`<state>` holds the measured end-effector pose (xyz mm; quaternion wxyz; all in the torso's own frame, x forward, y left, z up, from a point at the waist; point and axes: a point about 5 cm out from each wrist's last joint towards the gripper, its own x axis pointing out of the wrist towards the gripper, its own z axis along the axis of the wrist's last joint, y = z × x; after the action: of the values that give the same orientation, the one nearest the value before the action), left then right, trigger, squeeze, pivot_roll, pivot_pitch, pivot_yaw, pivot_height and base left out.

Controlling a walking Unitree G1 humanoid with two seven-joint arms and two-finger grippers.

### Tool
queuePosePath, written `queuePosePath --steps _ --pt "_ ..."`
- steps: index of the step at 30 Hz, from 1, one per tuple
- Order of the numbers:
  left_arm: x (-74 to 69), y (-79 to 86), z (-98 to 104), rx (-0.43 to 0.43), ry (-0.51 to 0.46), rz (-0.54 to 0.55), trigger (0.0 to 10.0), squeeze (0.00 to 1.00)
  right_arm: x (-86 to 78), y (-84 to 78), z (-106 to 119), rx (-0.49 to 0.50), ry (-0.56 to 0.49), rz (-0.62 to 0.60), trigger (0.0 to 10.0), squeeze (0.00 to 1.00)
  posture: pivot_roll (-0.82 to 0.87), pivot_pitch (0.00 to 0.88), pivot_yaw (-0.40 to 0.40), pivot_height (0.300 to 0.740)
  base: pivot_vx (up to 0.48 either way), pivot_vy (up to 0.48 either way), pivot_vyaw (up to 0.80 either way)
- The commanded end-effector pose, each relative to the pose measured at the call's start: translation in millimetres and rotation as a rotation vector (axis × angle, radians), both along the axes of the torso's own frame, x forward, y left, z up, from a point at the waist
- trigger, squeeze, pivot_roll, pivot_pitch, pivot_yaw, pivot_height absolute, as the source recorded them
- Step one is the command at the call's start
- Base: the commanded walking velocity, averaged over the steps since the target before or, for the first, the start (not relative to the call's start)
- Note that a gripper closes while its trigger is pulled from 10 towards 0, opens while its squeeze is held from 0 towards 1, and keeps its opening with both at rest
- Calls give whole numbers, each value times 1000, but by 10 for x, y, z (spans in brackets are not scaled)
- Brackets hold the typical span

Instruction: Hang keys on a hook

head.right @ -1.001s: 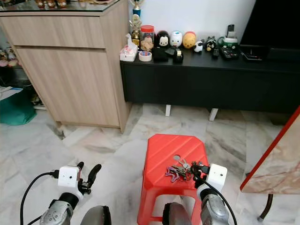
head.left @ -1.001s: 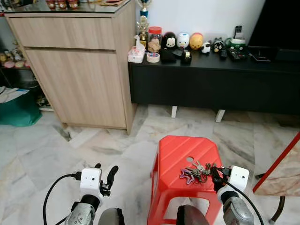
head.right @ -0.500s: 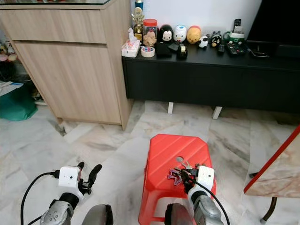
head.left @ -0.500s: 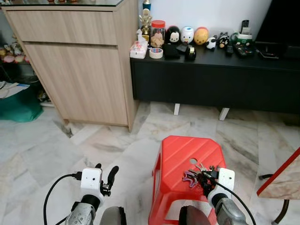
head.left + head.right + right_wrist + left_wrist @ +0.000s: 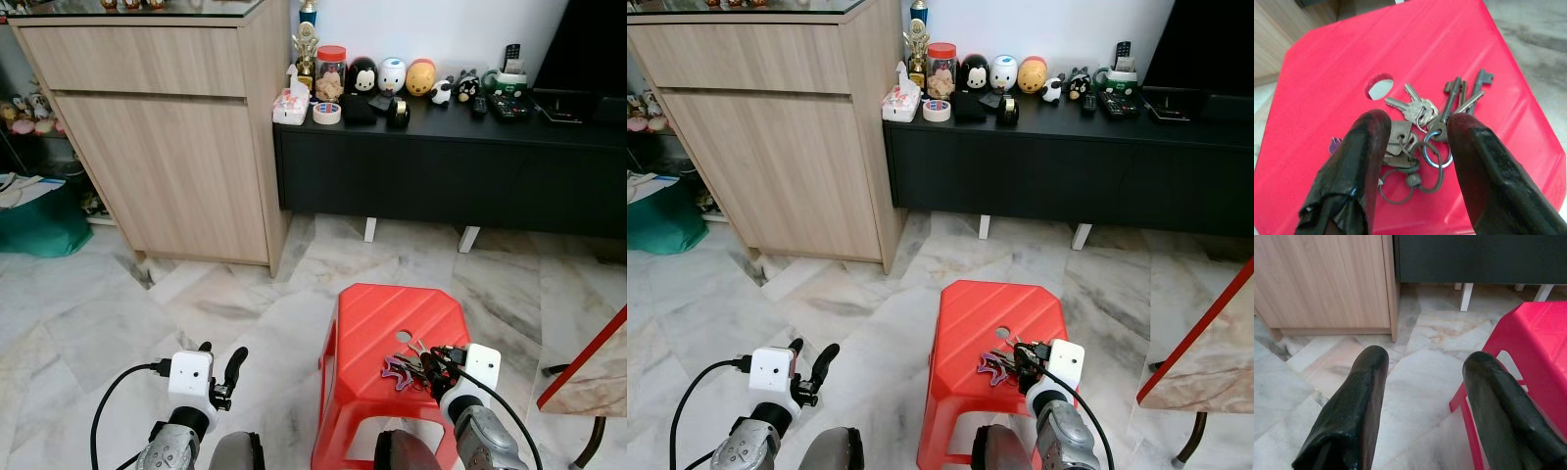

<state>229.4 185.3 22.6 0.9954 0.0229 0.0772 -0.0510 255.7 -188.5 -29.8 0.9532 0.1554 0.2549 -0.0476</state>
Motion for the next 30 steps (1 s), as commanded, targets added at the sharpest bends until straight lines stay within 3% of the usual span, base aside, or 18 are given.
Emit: queuePosePath --steps 1,5,30 --pt "3 -7 -3 20 8 -10 10000 0 -57 -3 -53 1 30 -4 10000 0 63 29 -28 599 0 0 0" --pt "8 -7 -14 20 15 -10 10000 0 -129 6 -128 -11 90 -14 10000 0 63 29 -26 599 0 0 0" --pt "33 -18 11 25 7 -7 10000 0 -177 16 -195 12 155 -37 10000 0 72 24 -25 599 0 0 0"
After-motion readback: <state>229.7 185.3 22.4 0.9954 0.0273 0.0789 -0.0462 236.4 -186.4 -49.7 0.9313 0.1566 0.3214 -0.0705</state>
